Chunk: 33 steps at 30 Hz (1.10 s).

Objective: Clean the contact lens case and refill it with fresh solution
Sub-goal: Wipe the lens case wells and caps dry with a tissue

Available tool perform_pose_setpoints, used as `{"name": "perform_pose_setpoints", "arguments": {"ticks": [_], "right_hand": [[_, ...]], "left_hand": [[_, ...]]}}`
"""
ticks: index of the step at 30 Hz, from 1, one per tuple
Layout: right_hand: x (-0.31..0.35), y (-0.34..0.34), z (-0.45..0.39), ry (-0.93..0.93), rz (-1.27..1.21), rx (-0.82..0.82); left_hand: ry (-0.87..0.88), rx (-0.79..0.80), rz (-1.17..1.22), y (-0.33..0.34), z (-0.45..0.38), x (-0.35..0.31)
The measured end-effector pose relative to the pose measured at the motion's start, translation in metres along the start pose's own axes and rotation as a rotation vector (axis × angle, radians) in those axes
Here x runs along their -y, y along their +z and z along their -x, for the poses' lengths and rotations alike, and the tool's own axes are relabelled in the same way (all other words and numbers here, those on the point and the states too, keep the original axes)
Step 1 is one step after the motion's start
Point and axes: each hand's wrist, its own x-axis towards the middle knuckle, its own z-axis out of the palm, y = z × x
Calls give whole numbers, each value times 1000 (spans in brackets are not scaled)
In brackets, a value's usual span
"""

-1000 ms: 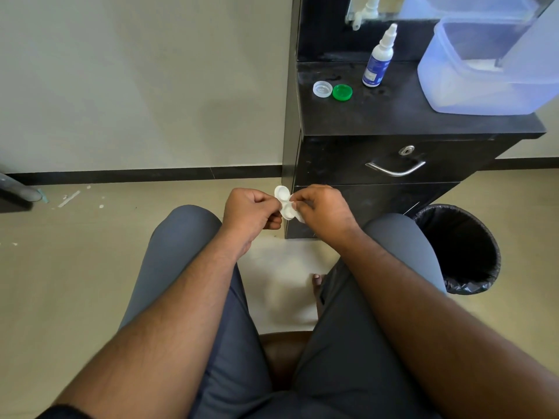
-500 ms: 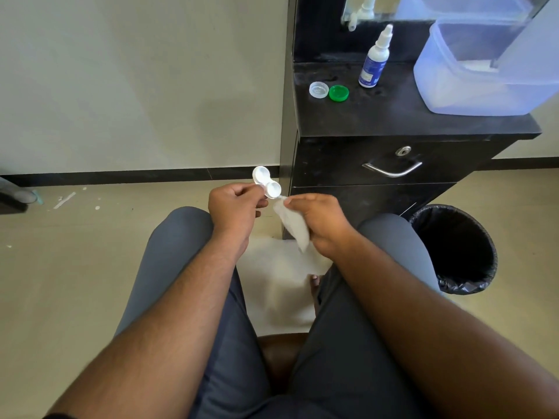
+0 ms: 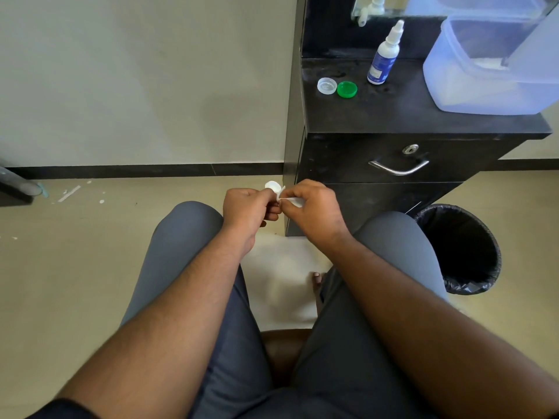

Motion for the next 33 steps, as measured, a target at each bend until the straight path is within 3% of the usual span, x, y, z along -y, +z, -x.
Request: {"name": "perform_pose_setpoints", "arguments": {"ticks": [7, 14, 18, 20, 22, 24, 27, 33], "right_hand": [[2, 0, -2, 33, 54, -3], [-2, -7, 1, -216, 303, 66], [-10, -13, -5, -60, 268, 5], [-12, -19, -7, 95, 75, -67], [-9, -22, -7, 128, -97, -74], [-3, -24, -2, 50, -150, 7], [-1, -19, 2, -123, -9, 101], [-2, -17, -1, -276, 202, 92]], "left_hand": [[44, 22, -19, 2, -2, 3], [37, -18, 60, -3, -7, 2], [6, -13, 116, -6, -11, 2], [-9, -1, 115, -6, -11, 2], [-18, 14, 103, -6, -10, 2], [-23, 30, 111, -7, -10, 2], [-21, 38, 114, -6, -10, 3], [-8, 60, 105, -5, -13, 3]]}}
